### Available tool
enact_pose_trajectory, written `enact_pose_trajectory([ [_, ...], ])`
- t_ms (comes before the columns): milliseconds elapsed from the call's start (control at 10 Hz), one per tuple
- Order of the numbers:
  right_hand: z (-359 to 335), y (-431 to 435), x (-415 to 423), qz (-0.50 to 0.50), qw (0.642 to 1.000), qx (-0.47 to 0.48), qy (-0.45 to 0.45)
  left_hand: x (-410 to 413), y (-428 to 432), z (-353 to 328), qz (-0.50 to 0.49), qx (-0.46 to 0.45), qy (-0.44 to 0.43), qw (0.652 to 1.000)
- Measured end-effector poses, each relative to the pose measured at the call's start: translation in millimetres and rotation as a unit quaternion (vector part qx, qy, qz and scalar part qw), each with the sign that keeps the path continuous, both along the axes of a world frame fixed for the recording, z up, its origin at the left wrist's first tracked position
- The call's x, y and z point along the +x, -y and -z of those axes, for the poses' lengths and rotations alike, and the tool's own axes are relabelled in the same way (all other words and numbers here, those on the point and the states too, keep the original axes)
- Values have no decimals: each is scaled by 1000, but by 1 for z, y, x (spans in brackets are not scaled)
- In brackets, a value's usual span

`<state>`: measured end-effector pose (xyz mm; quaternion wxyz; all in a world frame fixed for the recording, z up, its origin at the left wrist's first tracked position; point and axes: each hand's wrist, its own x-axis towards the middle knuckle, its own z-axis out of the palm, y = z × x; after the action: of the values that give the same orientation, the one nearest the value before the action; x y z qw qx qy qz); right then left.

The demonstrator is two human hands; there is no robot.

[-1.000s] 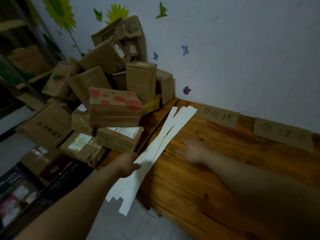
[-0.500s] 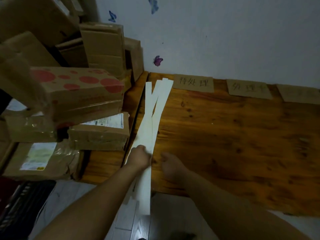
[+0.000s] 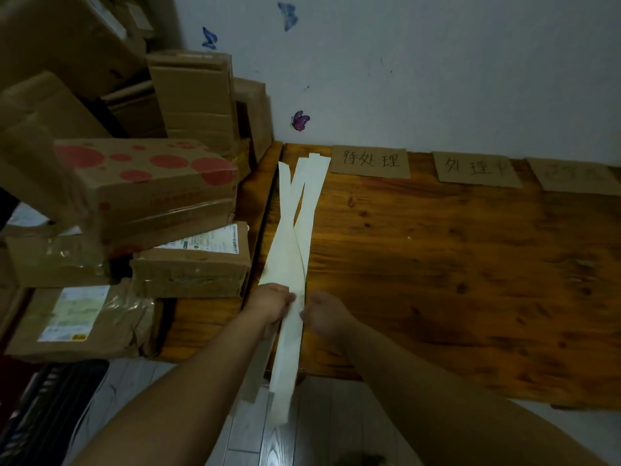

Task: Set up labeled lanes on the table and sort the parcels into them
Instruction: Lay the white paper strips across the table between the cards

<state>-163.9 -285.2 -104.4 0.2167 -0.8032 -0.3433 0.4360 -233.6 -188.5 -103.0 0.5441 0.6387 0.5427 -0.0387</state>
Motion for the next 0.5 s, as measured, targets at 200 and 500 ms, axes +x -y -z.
enact_pose_trajectory([
  [200,-24,2,4,167,980,80,-70,1,2,-36,-23,-62,64,996],
  [500,-104,52,36,147,982,113,40,55,15,-116,-103,-160,255,948],
])
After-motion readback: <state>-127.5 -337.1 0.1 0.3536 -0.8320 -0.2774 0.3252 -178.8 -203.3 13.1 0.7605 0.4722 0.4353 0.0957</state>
